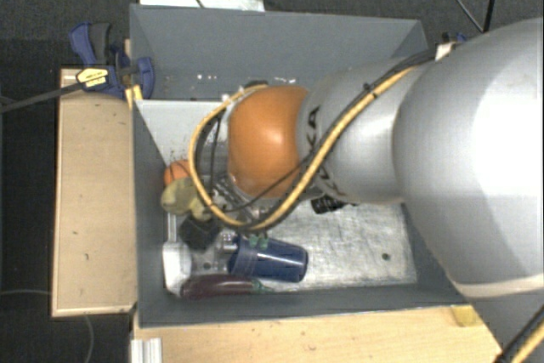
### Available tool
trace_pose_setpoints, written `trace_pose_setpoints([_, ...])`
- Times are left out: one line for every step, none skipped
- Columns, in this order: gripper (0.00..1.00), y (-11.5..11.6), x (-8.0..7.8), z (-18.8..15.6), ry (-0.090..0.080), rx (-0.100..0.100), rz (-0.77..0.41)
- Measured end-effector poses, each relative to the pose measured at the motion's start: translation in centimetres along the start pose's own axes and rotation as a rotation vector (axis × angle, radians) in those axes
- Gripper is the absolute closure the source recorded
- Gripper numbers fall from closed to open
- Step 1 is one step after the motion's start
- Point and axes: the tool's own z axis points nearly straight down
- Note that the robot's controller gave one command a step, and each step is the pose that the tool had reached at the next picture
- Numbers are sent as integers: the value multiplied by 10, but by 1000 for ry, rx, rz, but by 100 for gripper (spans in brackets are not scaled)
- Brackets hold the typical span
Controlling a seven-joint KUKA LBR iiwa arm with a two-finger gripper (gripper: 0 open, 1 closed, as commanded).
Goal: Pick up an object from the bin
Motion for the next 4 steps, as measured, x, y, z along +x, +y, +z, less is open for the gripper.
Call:
trace_pose_setpoints([0, 1, -5, -16, 18, 9, 52])
trace_pose_setpoints([0, 11, -23, -33, -1, -2, 62])
trace_pose_setpoints([100, 36, -27, 39, 15, 9, 134])
trace_pose_setpoints([100, 36, -27, 39, 15, 9, 136])
